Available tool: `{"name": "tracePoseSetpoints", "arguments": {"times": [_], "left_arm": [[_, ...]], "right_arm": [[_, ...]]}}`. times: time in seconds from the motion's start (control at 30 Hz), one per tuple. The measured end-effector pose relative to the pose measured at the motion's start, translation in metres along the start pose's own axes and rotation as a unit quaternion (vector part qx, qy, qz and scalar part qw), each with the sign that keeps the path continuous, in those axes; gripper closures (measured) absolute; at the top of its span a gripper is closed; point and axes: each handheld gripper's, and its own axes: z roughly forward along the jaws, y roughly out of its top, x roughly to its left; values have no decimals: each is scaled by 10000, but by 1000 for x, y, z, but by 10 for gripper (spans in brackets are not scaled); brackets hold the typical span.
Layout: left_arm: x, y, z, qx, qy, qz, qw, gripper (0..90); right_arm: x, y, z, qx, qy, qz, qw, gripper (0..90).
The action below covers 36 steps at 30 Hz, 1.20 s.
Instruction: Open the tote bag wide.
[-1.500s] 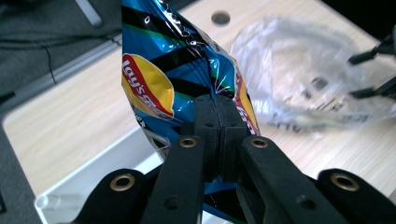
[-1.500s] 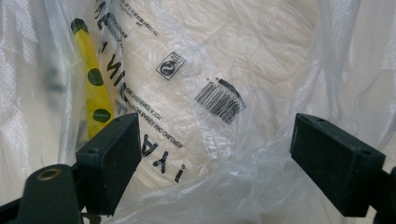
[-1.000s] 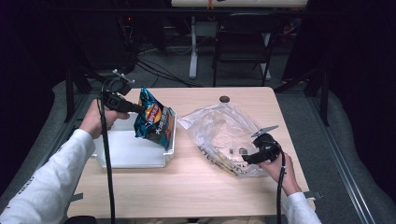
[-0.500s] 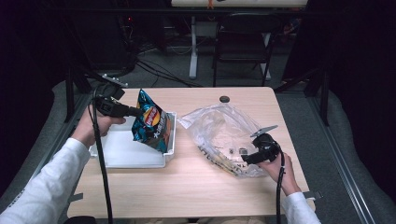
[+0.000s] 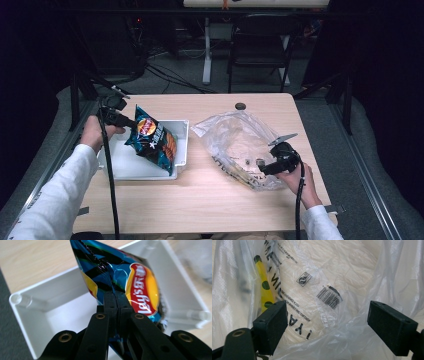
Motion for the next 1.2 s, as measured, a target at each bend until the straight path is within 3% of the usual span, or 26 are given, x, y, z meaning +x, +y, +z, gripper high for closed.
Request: {"name": "tracePoseSetpoints", "arguments": {"times": [0.2,0.3,0.37,0.4,0.43,0.5,0.6,0.67,0.77,0.93,1.2], "left_arm": [[19,-10,36,402,429,-246,9980,883],[23,-17,49,575,729,-285,9953,868],[26,-20,53,624,808,-276,9944,867],[26,-23,54,497,967,-310,9936,838],[27,-24,52,543,902,-299,9940,772],[28,-27,48,361,947,-379,9941,657],[29,-32,37,-36,767,-490,9958,496],[27,-36,30,-199,620,-480,9967,380],[19,-41,20,-449,495,-395,9970,285],[2,-51,-1,-876,388,-252,9951,210],[-28,-79,-30,-1421,365,96,9891,154]], "right_arm": [[3,1,-2,-33,-72,-54,10000,162],[2,1,-4,-48,-66,-39,10000,161],[2,1,-6,-63,-54,-37,10000,161],[2,1,-7,-73,-25,-56,10000,160],[2,1,-8,-125,-30,-22,9999,158],[3,1,-11,-198,48,3,9998,155],[4,2,-19,-304,76,-25,9995,152],[5,3,-25,-400,102,-28,9991,147],[6,3,-35,-494,189,3,9986,140],[7,-2,-50,-620,292,44,9976,119],[3,-14,-65,-635,287,68,9975,74]]}}
